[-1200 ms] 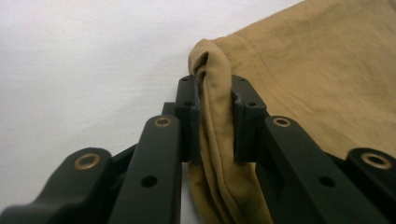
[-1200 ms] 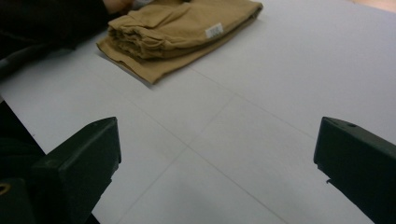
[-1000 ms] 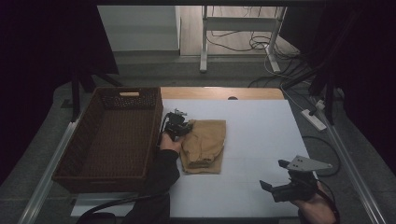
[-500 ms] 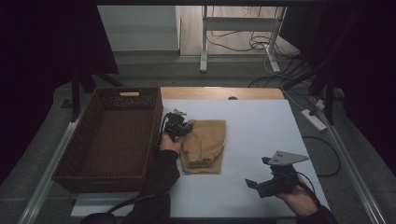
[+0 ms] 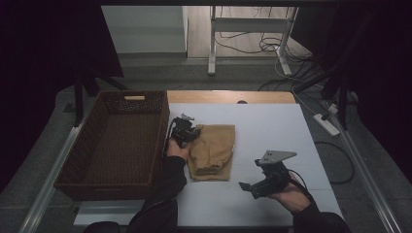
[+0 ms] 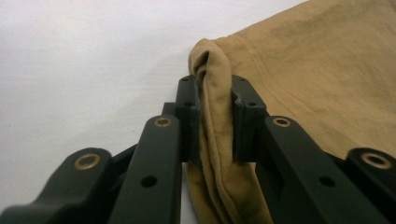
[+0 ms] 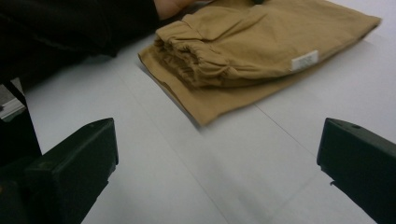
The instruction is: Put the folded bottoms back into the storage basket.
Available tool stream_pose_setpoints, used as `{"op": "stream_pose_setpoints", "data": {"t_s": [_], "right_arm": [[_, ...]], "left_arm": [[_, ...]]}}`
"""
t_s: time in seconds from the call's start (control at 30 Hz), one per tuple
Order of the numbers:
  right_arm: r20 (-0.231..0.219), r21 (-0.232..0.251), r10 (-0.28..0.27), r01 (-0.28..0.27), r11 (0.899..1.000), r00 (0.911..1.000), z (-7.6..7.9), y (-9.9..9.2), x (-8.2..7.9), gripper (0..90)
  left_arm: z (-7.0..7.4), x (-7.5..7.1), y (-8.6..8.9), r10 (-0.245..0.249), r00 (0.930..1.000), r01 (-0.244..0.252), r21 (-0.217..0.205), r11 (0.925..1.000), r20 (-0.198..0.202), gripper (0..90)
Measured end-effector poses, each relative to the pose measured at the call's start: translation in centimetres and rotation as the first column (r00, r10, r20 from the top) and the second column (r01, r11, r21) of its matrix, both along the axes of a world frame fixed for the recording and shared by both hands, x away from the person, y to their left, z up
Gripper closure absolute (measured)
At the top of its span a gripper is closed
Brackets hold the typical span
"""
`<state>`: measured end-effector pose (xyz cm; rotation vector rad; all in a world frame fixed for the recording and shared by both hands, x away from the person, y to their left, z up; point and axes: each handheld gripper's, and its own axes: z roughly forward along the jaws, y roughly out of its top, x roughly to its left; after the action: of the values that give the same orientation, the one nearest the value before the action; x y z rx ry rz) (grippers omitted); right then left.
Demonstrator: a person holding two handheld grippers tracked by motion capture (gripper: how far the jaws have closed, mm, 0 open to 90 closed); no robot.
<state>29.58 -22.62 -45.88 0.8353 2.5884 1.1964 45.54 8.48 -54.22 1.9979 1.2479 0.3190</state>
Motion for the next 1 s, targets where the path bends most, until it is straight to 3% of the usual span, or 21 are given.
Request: {"op": "stream_pose_setpoints", "data": {"t_s": [0.4,0.67,1.0], "right_arm": [[-0.029,0.014,0.061,-0.060,0.998,0.9977,-0.5,3.5,1.8,0.0],[-0.037,-0.019,0.113,-0.114,0.993,0.9929,-1.5,6.1,2.9,0.0],[-0.038,-0.078,0.186,-0.189,0.979,0.9818,-3.0,9.4,4.2,0.0]], "left_arm": [[0.0,0.0,0.0,0.000,1.0000,0.000,0.001,1.0000,0.003,75.9],[0.0,0.0,0.0,0.000,1.0000,0.000,-0.003,1.0000,0.001,75.9],[0.0,0.0,0.1,0.001,1.0000,-0.001,-0.009,1.0000,-0.001,75.9]]}}
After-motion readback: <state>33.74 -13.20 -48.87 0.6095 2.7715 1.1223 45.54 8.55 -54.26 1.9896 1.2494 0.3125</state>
